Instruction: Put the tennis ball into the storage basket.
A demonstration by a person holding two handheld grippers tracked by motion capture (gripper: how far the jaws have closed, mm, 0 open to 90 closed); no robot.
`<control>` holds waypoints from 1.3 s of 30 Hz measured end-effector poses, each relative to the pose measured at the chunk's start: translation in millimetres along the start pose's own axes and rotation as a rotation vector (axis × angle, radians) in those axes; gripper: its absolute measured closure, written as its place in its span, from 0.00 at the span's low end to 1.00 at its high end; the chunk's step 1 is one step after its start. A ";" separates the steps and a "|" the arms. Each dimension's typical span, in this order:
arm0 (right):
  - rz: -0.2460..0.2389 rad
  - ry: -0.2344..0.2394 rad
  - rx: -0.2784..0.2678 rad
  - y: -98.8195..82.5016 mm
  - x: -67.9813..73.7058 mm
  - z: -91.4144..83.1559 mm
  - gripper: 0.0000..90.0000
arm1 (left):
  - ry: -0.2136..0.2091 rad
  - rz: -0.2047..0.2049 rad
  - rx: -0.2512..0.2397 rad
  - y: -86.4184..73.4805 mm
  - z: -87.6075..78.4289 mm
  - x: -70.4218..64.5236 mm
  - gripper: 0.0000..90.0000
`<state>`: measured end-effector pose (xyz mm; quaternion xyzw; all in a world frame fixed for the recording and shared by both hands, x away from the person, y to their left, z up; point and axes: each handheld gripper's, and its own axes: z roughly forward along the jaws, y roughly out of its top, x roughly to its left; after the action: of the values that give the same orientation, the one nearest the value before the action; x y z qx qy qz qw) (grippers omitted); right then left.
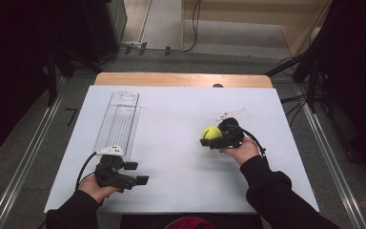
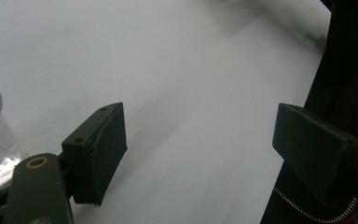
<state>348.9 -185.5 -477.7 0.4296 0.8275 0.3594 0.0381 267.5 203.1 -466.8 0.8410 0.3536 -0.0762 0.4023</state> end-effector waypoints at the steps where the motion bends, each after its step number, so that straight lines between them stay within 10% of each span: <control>1: -0.001 0.006 0.002 0.2 0.7 0.5 0.25 | 0.000 0.000 -0.001 0.0 0.0 0.0 0.20; 39: -0.053 0.097 0.031 13.6 45.7 27.2 0.26 | -0.008 0.006 0.002 0.3 0.5 -0.5 0.20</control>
<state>339.6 -131.5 -478.1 0.3904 0.8449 0.3657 0.0008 267.4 202.4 -466.8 0.8421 0.3494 -0.0789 0.4031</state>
